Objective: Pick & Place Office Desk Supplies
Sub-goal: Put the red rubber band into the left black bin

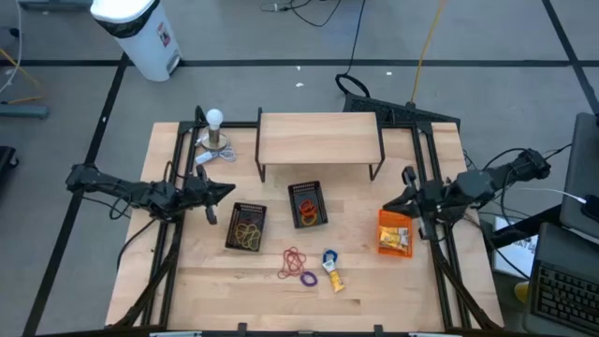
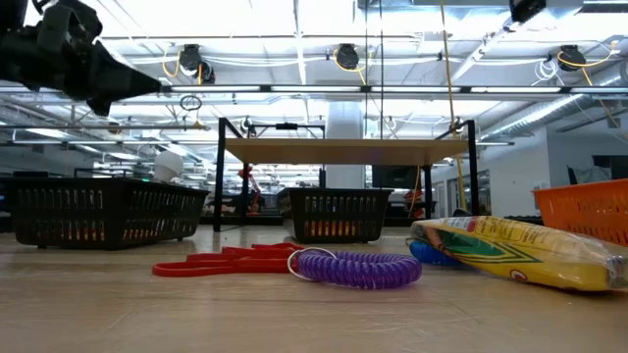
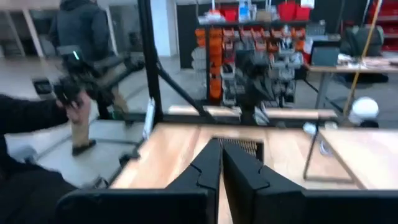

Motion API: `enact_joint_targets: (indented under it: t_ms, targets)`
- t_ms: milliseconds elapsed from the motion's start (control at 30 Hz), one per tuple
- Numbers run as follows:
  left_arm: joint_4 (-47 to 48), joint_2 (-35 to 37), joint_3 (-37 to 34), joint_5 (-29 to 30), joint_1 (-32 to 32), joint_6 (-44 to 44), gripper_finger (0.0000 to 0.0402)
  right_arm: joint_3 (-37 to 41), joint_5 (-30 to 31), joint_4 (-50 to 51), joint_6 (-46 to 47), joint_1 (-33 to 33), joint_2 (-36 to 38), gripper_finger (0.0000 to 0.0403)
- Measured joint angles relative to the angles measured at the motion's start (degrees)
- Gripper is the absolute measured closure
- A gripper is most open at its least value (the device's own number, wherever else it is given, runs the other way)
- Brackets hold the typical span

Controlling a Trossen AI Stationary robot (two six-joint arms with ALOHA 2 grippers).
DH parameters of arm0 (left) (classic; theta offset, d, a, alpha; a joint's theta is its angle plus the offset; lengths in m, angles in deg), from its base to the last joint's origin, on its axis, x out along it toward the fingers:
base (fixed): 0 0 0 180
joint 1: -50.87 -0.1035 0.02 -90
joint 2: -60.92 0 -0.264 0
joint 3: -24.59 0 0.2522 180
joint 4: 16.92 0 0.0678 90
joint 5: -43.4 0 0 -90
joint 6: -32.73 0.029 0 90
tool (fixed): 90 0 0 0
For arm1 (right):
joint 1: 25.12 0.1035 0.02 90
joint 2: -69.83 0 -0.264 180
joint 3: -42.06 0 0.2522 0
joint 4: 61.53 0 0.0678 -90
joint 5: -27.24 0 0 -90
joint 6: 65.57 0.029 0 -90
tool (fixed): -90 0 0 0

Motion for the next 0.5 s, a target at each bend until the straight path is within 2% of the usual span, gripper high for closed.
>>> enact_joint_targets:
  t_ms: [167,300,500]
  targets:
    - [-0.6,0.0,2.1,-3.0,0.0,4.2,0.0399,4.6,-0.3,-1.1,-1.6,-1.0,6.3,0.0401]
    - [-0.7,0.0,3.0,-4.7,0.0,4.4,0.0399,9.4,-1.4,-3.5,-0.5,-2.0,12.4,0.0402]
    - [-0.6,0.0,3.0,-5.3,0.0,4.2,0.0400,17.2,-1.1,-8.2,1.6,-2.4,16.5,0.0402]
